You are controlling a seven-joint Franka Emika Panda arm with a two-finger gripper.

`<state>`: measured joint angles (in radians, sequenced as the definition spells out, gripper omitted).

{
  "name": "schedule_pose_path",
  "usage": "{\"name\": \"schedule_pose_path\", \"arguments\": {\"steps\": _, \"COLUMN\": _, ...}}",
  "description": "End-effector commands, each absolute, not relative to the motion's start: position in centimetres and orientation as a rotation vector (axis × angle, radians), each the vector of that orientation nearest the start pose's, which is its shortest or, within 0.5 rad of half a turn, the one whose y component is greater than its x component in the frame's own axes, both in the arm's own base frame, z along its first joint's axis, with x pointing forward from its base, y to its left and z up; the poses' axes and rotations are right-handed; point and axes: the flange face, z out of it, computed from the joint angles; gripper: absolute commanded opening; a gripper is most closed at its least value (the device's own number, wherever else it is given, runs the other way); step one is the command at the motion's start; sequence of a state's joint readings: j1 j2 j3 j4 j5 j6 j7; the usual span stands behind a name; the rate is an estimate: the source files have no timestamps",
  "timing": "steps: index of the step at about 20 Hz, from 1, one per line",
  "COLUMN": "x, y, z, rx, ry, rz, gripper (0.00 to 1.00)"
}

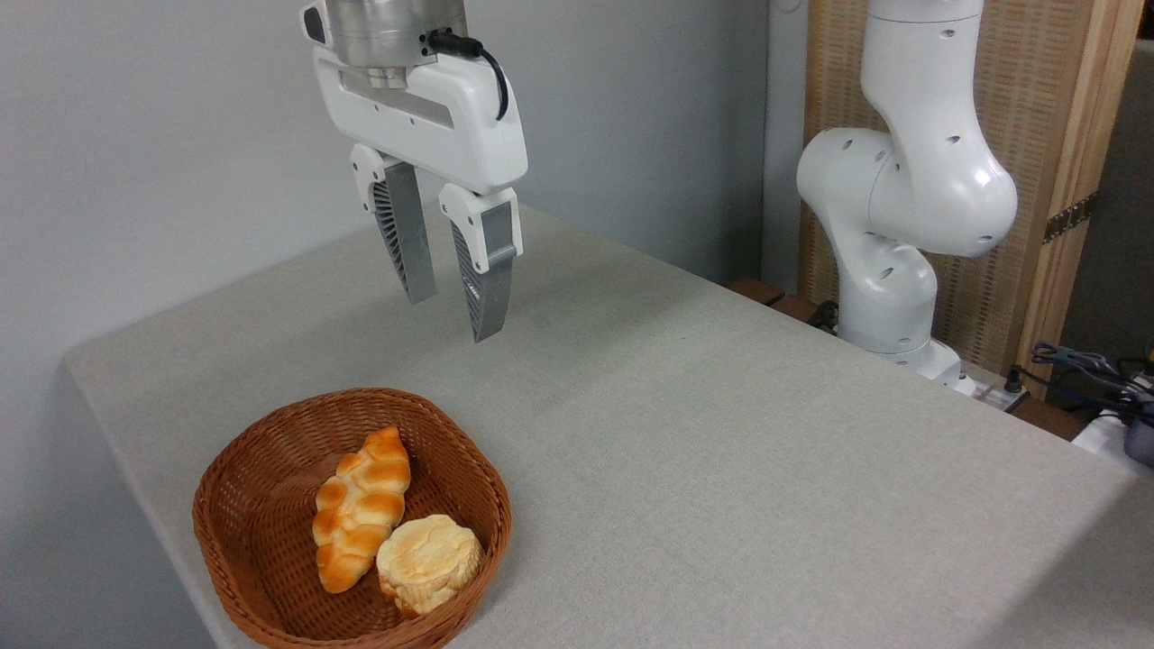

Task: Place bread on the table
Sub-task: 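Lower the open gripper into the wicker basket over the round bun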

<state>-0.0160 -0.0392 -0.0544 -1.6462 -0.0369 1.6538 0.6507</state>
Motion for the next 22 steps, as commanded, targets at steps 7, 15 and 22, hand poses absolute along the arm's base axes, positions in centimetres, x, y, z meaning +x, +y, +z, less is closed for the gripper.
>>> {"name": "schedule_pose_path", "arguments": {"steps": 7, "x": 54.5, "y": -3.5, "z": 62.0, "rx": -2.961, "ry": 1.150, "rz": -0.096, "gripper": 1.00}}
{"name": "schedule_pose_path", "arguments": {"steps": 15, "x": 57.9, "y": -2.2, "z": 58.1, "rx": -2.806, "ry": 1.327, "rz": -0.261, "gripper": 1.00}}
{"name": "schedule_pose_path", "arguments": {"steps": 22, "x": 59.7, "y": -1.2, "z": 53.6, "rx": -2.374, "ry": 1.789, "rz": -0.227, "gripper": 1.00}}
